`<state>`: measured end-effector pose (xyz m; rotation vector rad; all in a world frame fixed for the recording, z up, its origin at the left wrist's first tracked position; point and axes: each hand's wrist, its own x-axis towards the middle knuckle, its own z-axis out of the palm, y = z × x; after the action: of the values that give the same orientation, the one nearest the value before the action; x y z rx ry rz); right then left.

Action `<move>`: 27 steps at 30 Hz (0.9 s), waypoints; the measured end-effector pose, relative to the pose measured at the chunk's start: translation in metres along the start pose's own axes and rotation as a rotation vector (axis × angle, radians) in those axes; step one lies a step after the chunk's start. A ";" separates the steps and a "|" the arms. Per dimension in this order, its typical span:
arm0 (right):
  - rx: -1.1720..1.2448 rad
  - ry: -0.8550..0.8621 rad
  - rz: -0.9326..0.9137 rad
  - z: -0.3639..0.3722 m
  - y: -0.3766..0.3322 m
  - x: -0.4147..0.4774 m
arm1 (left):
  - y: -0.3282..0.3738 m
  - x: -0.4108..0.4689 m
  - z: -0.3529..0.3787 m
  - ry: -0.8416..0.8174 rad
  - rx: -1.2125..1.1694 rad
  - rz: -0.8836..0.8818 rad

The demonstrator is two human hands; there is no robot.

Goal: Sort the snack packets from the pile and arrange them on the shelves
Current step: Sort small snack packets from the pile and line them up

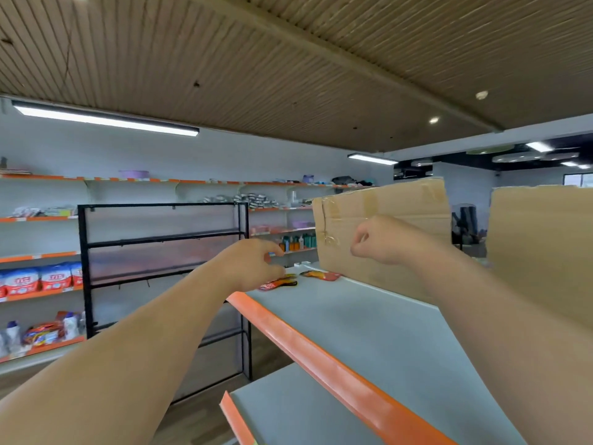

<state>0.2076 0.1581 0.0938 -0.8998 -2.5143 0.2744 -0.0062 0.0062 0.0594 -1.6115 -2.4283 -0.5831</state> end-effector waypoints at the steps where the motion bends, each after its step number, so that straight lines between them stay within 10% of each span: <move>1: -0.011 -0.003 0.004 0.007 -0.001 0.012 | -0.010 0.011 0.005 -0.010 -0.007 0.005; 27: -0.296 -0.346 0.129 0.212 -0.051 0.231 | -0.175 0.246 0.154 -0.371 -0.387 0.339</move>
<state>-0.0801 0.2602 0.0055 -1.2240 -2.8707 0.1042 -0.2537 0.2181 -0.0342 -2.4193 -2.2837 -0.7873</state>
